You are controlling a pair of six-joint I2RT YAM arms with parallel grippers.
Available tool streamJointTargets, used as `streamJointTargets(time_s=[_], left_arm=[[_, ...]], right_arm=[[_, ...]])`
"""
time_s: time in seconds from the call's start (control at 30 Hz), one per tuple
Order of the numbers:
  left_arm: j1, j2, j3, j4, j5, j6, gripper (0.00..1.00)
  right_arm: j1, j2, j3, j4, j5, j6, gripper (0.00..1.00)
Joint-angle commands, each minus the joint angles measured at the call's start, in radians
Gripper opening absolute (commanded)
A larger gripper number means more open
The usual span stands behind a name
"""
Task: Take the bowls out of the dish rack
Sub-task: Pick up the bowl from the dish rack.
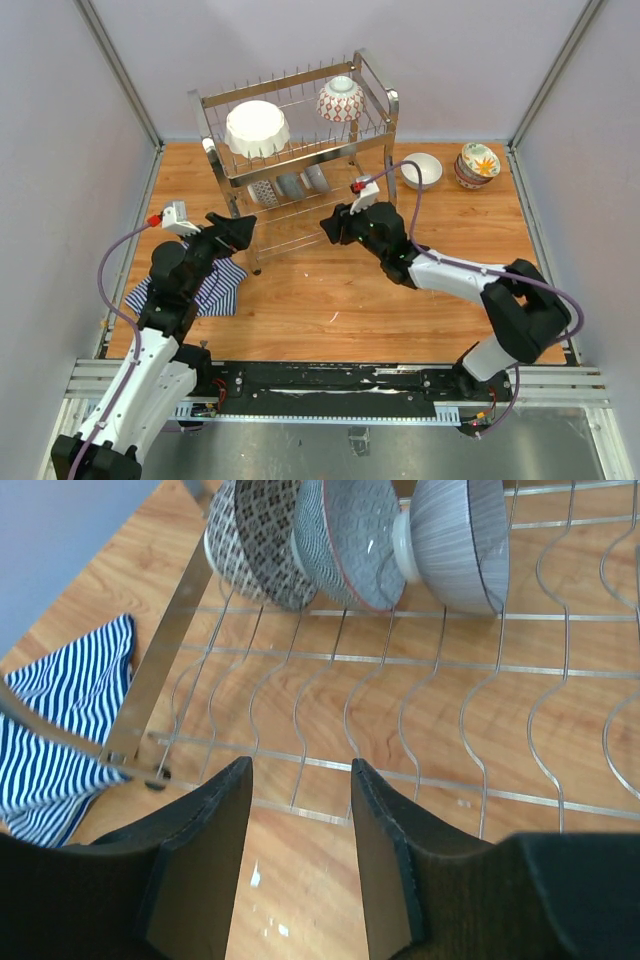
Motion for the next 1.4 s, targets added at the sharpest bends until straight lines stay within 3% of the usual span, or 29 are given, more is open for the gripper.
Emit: streamJointTargets(time_s=[0.0,0.47,1.37], left_arm=[[-0.007,-0.023,-0.013,0.003,0.016,-0.003,1.0],[-0.006,-0.087,-0.015,-0.016,0.013,0.001,1.0],[-0.007,-0.038,-0.034,0.033,0.01,0.014,1.0]], right_arm=[[0.016,0.11,0.105,0.131,0.079,0.023,0.45],[-0.031,0.38,0.288,0.238,0.146,0.128,0.43],[-0.178,0.567,0.504,0.207,0.066,0.251,0.43]])
